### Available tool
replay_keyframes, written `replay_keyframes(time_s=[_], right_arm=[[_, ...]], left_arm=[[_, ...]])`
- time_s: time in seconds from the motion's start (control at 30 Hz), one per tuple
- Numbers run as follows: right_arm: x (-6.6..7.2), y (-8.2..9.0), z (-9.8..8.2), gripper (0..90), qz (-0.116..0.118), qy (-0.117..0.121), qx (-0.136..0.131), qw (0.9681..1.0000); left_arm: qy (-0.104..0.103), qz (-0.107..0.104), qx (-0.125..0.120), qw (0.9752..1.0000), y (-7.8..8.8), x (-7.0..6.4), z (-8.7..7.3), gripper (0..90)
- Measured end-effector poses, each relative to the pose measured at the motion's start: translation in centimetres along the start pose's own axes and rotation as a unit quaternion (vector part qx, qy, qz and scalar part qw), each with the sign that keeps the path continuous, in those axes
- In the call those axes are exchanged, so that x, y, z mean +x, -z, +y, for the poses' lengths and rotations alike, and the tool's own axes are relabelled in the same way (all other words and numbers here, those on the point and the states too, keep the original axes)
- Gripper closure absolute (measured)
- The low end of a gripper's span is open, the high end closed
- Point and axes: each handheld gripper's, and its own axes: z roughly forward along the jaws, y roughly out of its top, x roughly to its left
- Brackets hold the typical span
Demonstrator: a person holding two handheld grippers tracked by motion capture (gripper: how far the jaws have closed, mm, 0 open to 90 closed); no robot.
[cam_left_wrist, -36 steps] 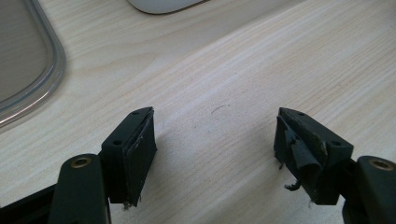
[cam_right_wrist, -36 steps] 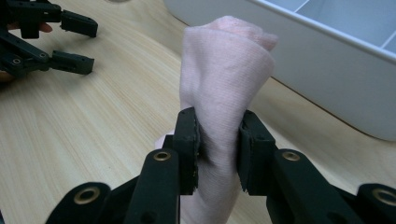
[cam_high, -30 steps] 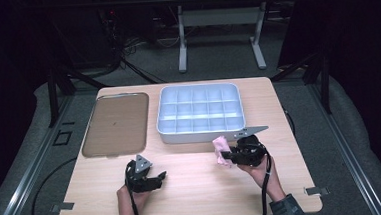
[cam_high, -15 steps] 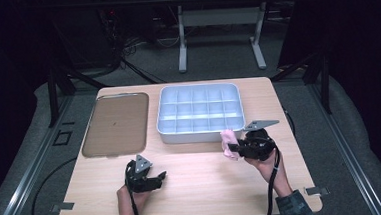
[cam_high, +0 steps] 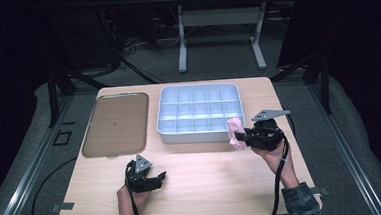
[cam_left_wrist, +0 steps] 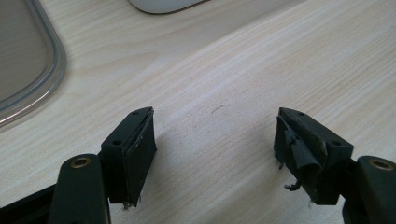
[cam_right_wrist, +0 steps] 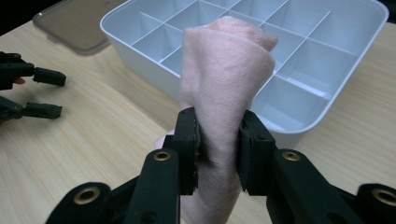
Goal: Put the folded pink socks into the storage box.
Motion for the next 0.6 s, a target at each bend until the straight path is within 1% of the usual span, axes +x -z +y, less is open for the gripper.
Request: replay_keyframes(time_s=[0.03, 0.1, 0.2, 0.43, 0.6], right_arm=[[-0.1, 0.1, 0.1, 71.7, -0.003, 0.003, 0.0, 1.0], [-0.3, 0.2, 0.3, 71.7, -0.006, 0.001, -0.005, 1.0], [-0.7, 0.3, 0.8, 71.7, -0.012, 0.005, -0.004, 0.9999], [-1.4, 0.3, 1.5, 71.7, -0.018, 0.003, -0.011, 0.9998], [-1.8, 0.2, 2.2, 71.7, -0.023, -0.002, -0.026, 0.9994]], left_arm=[[0.002, 0.0, 0.0, 1.0, 0.0, 0.0, 0.0, 29.2], [0.002, 0.0, 0.0, 1.0, 0.0, 0.0, 0.0, 29.2], [0.002, 0.0, 0.0, 1.0, 0.0, 0.0, 0.0, 29.2], [0.002, 0.0, -0.001, 1.0, 0.0, 0.0, 0.0, 29.2], [0.002, 0.0, 0.0, 1.0, 0.0, 0.0, 0.0, 29.2]])
